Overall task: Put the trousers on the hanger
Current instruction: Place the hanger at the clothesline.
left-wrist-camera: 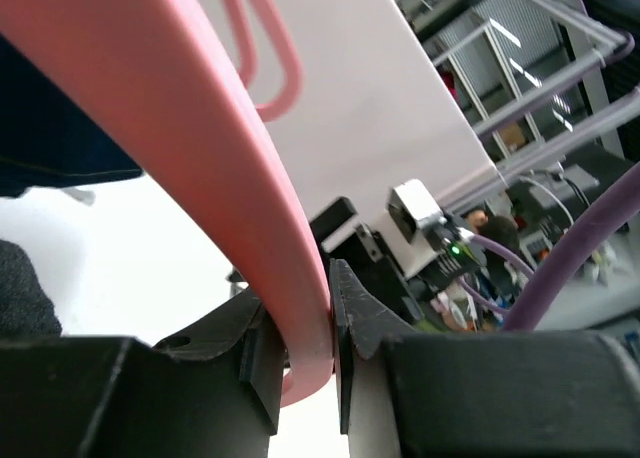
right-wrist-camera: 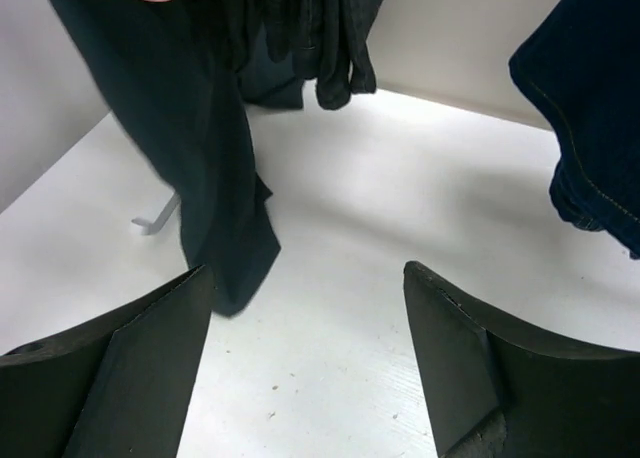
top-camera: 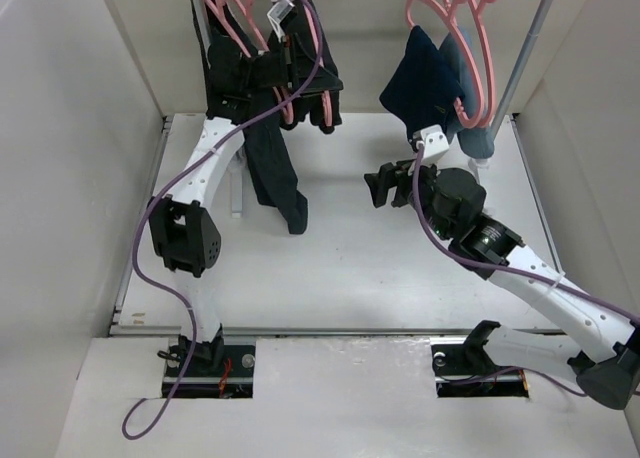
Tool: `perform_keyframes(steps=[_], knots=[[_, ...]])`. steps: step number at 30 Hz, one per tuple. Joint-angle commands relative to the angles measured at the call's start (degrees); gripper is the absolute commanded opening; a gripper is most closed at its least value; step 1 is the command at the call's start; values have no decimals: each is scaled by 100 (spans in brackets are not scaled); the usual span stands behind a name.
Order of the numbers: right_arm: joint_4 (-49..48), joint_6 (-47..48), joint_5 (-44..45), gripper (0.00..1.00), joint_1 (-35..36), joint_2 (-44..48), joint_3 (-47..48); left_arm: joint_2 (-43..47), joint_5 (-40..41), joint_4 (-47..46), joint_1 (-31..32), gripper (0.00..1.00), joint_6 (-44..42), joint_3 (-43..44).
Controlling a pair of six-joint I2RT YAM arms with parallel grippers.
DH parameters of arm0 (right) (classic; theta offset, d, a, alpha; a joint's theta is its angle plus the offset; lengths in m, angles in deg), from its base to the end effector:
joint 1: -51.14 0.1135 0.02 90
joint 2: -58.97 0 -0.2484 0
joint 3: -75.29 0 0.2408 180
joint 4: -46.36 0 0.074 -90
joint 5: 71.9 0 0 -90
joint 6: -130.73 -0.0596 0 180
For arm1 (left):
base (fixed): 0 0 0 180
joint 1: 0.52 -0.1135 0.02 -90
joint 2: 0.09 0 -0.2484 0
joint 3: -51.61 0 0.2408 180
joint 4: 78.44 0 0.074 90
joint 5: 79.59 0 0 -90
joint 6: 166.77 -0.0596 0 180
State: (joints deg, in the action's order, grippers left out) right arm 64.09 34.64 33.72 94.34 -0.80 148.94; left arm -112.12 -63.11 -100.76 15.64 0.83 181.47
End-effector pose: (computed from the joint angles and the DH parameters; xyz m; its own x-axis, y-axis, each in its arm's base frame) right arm 0.2004 0.1662 0.3771 -0.0978 0.0483 -0.9940 -0.4556 0.8858 0.0879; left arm 0.3797 -0.1695 0.4761 -0.6317 -0.1054 -0.7680 0.7730 -0.1606 -0.6138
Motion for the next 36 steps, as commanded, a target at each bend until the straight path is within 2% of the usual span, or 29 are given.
perform_keyframes(steps=[1,9,10,12,13,20,21,22,25,28,30,31,32,33,36], knots=[[-15,-94,-50,82,31,-26,54,41,206,-526,-140,0,-536,340],[38,-94,-50,82,31,-26,54,-153,206,-473,-254,0,-360,14],[90,-94,-50,82,31,-26,54,-83,145,-473,-254,3,-360,-56],[91,-94,-50,82,31,-26,54,-13,74,-473,-254,15,-360,-179],[91,-94,-50,82,31,-26,54,92,-65,-473,-254,29,-360,-266],[196,-147,-216,84,31,26,54,654,-523,-473,-254,77,-518,-846],[196,-147,-217,84,31,27,54,743,-593,-473,-254,96,-518,-969],[196,-208,-269,84,31,27,54,839,-594,-473,-254,100,-518,-1258],[196,-261,-270,86,31,167,-7,1200,-594,-255,-254,100,-895,-1716],[196,-314,-331,87,31,229,-7,1560,-515,351,-254,100,-1648,-2305],[196,-314,-402,88,83,281,-60,1631,-200,2442,-254,100,-2761,-2194],[196,-314,-471,89,83,334,-60,1631,63,3602,-254,100,-3725,-1862],[196,-314,-472,89,83,395,-60,1579,744,4693,-158,100,-5501,-1171],[196,-366,-472,89,83,396,-121,1579,995,5704,-62,100,-5954,-1060],[249,-428,-472,92,136,528,-182,1851,1164,5767,-8,100,-6117,-1260]])
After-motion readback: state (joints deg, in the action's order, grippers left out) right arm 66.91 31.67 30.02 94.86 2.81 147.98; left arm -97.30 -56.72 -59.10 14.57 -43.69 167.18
